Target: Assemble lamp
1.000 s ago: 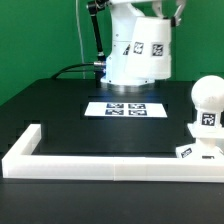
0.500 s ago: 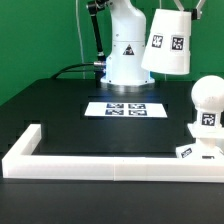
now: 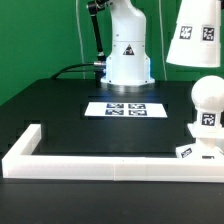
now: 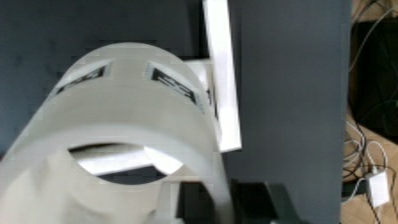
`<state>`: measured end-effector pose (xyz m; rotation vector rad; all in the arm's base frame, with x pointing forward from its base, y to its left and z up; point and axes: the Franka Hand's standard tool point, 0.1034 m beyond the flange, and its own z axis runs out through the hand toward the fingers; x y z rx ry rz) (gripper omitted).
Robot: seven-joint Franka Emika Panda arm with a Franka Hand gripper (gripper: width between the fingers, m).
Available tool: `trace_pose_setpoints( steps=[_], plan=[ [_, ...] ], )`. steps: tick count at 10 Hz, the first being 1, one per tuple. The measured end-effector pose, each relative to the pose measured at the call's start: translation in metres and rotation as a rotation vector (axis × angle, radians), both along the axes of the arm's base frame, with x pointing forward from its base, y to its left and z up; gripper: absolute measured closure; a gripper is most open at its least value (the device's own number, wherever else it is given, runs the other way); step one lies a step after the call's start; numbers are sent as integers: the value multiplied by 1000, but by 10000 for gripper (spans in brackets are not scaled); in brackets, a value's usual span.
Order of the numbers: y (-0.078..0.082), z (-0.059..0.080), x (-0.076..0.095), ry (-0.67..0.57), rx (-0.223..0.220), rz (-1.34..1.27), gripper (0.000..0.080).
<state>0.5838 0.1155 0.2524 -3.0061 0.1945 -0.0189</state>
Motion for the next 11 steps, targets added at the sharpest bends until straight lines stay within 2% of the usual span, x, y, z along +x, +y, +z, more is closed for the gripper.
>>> trace_pose_setpoints(
  steps=[2, 5, 9, 11],
  plan=[
    [6, -7, 13, -3, -3, 6, 754],
    [8, -27, 25, 14, -10, 12, 754],
    [10, -55, 30, 6, -22, 26, 754],
    [17, -69, 26, 24, -28, 24, 754]
  ],
)
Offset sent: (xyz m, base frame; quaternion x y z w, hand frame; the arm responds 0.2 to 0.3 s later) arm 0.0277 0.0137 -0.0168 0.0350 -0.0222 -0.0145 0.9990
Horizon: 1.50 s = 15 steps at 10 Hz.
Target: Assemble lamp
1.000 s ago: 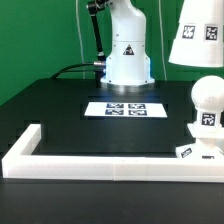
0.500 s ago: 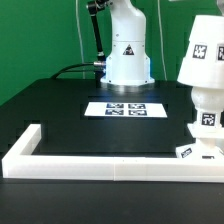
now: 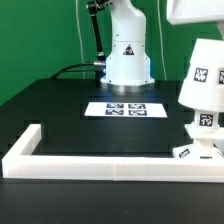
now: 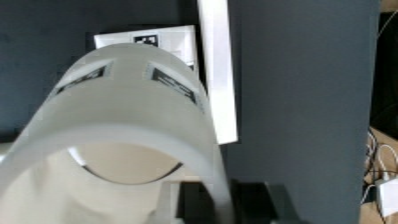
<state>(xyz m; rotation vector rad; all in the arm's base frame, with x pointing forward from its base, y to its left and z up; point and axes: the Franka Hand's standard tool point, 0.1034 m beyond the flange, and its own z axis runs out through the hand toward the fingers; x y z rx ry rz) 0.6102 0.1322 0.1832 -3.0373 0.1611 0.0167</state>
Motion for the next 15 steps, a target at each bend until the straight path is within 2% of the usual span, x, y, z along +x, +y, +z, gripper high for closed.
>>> trace_pose_setpoints(
  steps=[3, 5, 8, 9, 10, 11, 12, 13, 15],
  plan=[
    [8, -21, -5, 22, -9, -1, 754],
    [7, -26, -5, 28, -11, -1, 754],
    [5, -26, -5, 28, -12, -4, 754],
    [4, -26, -5, 28, -12, -5, 573],
    [4, -26, -5, 28, -12, -5, 433],
    [3, -24, -5, 28, -11, -6, 433],
    [3, -20, -5, 28, -10, -7, 250],
    [1, -14, -8, 34, -9, -10, 129],
    [2, 0, -21, 40, -5, -41, 108]
  ],
)
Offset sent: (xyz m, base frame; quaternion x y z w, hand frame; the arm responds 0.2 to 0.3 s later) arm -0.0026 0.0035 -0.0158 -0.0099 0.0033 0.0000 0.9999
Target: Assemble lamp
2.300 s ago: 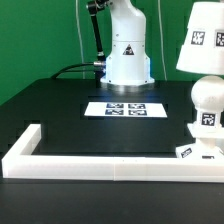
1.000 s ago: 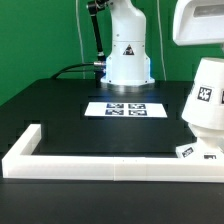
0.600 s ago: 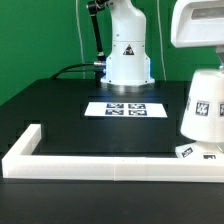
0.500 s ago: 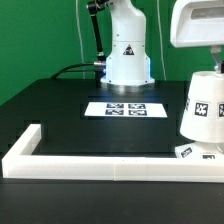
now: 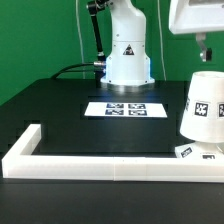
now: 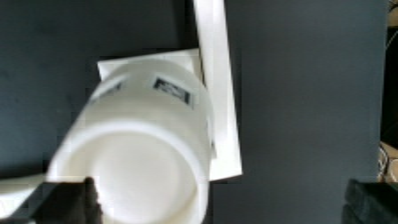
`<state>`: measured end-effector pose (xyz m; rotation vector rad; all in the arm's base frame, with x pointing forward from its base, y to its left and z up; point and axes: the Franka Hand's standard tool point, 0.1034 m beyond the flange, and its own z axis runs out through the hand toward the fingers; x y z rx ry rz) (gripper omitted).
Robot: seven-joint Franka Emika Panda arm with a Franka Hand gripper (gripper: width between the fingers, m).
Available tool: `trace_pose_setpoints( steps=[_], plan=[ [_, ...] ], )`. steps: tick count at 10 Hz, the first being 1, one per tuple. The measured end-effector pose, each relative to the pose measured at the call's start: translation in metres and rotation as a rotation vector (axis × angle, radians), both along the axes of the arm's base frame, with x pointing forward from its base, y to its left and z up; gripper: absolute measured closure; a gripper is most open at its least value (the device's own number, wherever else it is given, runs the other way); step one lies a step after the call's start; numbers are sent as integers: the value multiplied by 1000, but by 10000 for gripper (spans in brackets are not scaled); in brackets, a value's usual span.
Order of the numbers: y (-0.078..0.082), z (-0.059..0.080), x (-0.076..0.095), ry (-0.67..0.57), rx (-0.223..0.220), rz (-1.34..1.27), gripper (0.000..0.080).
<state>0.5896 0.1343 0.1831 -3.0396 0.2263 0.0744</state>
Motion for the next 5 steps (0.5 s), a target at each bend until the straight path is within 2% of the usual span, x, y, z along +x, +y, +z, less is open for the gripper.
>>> trace_pose_setpoints(
  steps=[1, 3, 5],
  plan=[
    [1, 5, -13, 8, 0, -33, 102],
    [0, 1, -32, 25, -3, -70, 102],
    [0, -1, -34, 27, -4, -77, 100]
  ],
)
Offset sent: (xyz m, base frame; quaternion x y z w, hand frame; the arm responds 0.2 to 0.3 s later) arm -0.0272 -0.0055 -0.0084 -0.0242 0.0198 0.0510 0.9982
